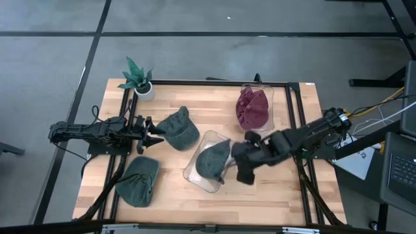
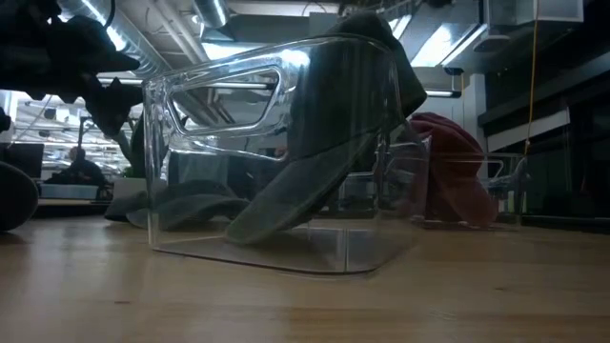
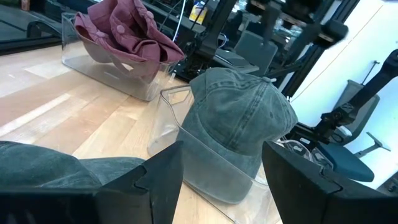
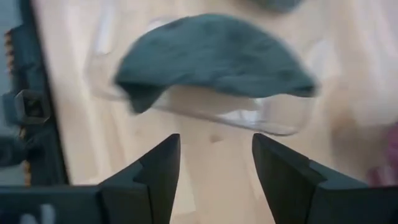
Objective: Pick & Place hat
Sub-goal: Put the top right black cap into the bottom transparent bin
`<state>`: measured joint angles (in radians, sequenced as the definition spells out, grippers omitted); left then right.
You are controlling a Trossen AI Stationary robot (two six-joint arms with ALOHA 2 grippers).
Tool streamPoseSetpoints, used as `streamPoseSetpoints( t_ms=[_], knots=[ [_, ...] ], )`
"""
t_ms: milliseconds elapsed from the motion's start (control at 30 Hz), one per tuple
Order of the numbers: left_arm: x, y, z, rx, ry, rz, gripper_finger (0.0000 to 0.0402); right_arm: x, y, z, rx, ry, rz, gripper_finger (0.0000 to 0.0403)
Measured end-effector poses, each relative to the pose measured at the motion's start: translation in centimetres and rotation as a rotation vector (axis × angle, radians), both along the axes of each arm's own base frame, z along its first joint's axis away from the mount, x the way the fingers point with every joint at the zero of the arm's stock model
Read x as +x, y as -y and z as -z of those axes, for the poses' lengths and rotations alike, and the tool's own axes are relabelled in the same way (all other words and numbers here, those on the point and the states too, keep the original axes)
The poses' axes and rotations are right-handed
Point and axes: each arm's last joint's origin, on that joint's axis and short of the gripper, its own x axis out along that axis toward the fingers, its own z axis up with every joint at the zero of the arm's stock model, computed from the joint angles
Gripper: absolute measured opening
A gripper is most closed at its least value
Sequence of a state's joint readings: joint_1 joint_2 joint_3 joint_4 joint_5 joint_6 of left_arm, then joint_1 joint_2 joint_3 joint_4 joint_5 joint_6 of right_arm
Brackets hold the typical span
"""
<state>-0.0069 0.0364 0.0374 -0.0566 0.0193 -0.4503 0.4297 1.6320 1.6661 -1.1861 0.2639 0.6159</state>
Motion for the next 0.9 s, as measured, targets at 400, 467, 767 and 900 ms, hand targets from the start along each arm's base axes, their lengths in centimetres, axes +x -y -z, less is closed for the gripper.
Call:
streamPoseSetpoints(
  t_ms=[400,467,767,900],
  knots=[
    [0.0,0.0,0.0,0.0,0.0,0.0,0.021,3.4,-4.3,4.3,0.002,-0.005,-0.188,0.0027],
    [0.0,0.0,0.0,0.0,0.0,0.0,0.021,3.6,-4.8,4.9,-0.023,-0.025,-0.228,0.0009],
    [0.0,0.0,0.0,0.0,0.0,0.0,0.021,4.5,-5.8,7.4,-0.184,-0.071,-0.355,0.0036],
    [0.0,0.0,0.0,0.0,0.0,0.0,0.021,5.7,-5.9,8.8,-0.226,-0.077,-0.403,0.0036]
  ],
)
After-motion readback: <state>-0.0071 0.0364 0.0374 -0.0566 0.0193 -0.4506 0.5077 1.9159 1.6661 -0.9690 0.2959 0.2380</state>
